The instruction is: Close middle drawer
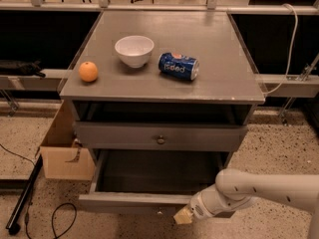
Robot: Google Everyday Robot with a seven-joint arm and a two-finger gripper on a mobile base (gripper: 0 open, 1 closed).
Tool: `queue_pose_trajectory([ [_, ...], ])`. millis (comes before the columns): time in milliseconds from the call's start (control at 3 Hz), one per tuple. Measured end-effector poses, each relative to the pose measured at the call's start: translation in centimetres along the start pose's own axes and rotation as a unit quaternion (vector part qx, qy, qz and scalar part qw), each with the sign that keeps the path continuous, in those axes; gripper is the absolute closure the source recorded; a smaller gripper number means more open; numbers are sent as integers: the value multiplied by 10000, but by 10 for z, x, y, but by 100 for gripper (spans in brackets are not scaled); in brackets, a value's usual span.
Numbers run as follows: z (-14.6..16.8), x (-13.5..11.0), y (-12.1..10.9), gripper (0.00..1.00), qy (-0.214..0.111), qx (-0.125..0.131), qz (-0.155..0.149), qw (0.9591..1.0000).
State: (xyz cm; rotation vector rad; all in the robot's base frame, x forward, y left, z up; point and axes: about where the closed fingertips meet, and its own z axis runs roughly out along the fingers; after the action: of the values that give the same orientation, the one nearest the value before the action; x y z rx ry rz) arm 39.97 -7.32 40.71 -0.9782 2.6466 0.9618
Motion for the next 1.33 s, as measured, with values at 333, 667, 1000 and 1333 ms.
queue_pose_trajectory([
  [333,-9,4,13,58,-100,-70,-73,9999],
  [667,-15,-8,8,35,-239,-37,-64,9997],
  [1000,-13,-23,-9,4,-335,4,42,9994],
  [1333,-13,-23,-9,0,-336,4,43,9994],
])
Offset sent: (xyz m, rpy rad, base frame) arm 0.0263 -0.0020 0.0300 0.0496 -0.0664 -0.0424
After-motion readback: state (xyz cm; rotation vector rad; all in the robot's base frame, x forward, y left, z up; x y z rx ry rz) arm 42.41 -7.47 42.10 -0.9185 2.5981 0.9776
